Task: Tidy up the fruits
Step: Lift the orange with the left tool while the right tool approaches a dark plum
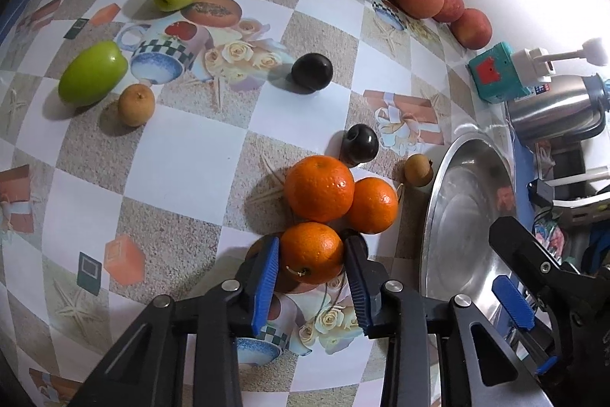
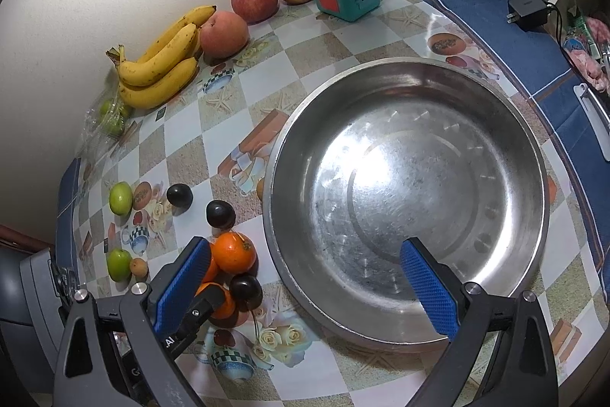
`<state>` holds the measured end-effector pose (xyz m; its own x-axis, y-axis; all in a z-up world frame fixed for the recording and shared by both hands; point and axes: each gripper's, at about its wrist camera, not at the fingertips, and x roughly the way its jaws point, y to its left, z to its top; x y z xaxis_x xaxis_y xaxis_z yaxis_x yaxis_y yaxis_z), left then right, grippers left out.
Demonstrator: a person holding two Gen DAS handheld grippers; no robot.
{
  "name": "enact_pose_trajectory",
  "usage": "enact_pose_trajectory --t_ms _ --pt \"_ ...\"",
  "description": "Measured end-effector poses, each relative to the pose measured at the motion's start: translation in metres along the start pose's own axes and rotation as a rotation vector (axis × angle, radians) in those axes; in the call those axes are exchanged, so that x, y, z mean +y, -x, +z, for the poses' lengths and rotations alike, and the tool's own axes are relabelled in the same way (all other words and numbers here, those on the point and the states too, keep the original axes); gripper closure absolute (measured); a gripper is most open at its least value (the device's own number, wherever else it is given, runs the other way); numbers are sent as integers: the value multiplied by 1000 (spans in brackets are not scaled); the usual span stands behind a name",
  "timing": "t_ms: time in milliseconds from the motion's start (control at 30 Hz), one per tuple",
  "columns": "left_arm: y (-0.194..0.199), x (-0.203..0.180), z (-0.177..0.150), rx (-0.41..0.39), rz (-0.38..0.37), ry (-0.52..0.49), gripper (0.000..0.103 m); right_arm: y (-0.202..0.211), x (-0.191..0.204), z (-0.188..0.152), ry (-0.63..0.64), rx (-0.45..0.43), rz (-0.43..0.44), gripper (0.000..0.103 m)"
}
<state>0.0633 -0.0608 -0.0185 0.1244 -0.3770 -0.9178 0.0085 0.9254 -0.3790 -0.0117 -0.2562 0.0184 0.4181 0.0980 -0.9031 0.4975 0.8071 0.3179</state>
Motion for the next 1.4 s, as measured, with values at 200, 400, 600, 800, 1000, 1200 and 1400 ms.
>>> enact_pose_trajectory --t_ms 200,400,600,800,1000,1200,1400 --pt "13 3 0 -29 7 6 66 -1 5 -1 22 4 9 4" --pt "29 13 3 -88 40 44 66 -1 20 -4 85 -8 49 4" --pt "47 36 9 -167 115 109 66 6 38 -9 152 -40 88 4" --pt "62 53 15 -229 151 154 66 -2 61 -18 245 -20 67 4" --pt "72 69 22 -256 139 217 66 -17 82 -33 348 32 54 4" --pt "77 77 25 -264 126 244 66 -31 97 -45 414 82 42 4" --pt "74 78 27 -251 112 251 66 -48 92 -46 394 127 -3 4"
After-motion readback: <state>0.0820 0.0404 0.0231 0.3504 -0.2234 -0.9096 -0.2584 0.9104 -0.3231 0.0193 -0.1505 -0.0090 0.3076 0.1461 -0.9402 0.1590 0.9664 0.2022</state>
